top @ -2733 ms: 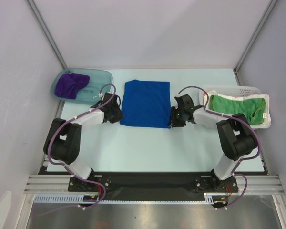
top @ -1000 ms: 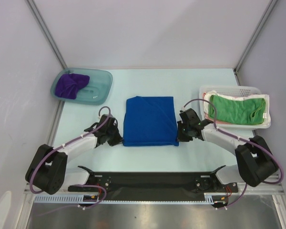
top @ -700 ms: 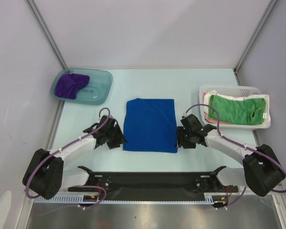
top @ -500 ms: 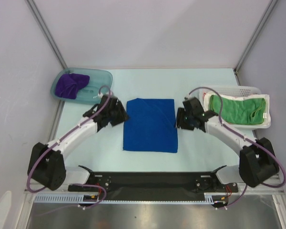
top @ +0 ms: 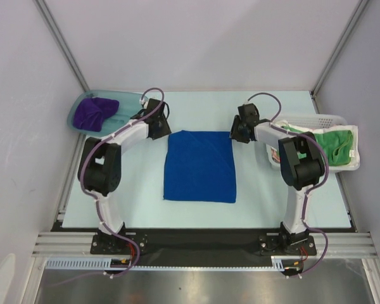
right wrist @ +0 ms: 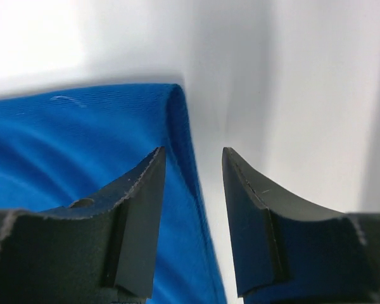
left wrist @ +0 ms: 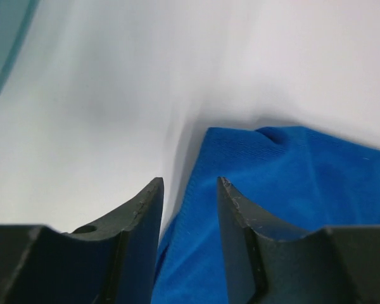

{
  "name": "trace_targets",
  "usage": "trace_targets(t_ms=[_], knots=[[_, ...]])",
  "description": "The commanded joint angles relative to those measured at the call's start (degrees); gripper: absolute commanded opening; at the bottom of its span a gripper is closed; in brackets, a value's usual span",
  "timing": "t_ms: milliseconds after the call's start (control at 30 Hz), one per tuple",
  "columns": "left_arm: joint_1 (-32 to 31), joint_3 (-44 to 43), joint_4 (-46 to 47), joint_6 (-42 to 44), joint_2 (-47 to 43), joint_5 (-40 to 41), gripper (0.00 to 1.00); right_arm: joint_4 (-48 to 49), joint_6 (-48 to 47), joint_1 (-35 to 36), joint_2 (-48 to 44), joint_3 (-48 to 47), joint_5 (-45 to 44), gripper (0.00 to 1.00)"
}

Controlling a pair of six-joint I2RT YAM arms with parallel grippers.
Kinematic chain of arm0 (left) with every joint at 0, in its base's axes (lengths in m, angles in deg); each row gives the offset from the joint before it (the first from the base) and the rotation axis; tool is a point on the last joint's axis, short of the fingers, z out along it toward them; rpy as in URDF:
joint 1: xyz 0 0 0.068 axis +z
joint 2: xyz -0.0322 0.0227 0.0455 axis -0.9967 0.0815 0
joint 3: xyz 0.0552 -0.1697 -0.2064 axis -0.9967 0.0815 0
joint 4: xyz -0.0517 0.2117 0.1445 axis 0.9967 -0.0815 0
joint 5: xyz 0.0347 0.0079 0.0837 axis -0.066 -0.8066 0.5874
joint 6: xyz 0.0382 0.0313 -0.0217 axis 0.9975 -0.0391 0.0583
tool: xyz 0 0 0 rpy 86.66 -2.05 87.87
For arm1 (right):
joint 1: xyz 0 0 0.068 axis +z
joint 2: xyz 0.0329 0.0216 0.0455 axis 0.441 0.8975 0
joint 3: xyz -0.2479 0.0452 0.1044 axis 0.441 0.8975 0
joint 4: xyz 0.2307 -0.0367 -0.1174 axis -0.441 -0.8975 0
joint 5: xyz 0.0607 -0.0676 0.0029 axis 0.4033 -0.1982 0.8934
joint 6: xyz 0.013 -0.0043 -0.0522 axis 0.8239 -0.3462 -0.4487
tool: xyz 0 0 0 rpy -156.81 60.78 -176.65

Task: Fold and stack the towels
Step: Fold the towel

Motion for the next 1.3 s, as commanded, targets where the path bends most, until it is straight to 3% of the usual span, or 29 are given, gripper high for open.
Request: trace_targets(t_ms=[0, 267, 700, 933, 1267], knots=[[0.7, -4.7, -0.5, 3.2, 3.6, -1.5, 0.45, 2.0, -0.8, 0.2, 3.2, -4.1, 1.9, 0.46], [2.1, -3.4, 7.8, 2.1, 7.0, -9.5, 0.49, 3.1, -0.8, 0.0, 4.4, -3.9, 1.1, 0.47], [2.9, -1.7, 13.6, -1.0, 10.6, -13.4, 0.47, 5.4, 0.2, -0.2, 5.6, -3.8, 1.8, 0.45], [3.0, -2.4, 14.2, -1.2, 11.3, -13.5, 0.35, 6.8, 1.1, -0.2, 6.1, -4.4, 1.5, 0.4], [3.1, -2.9, 14.4, -0.6, 11.2, -12.9, 0.17, 8.0, 2.1, -0.3, 7.3, -5.1, 0.6, 0.25]])
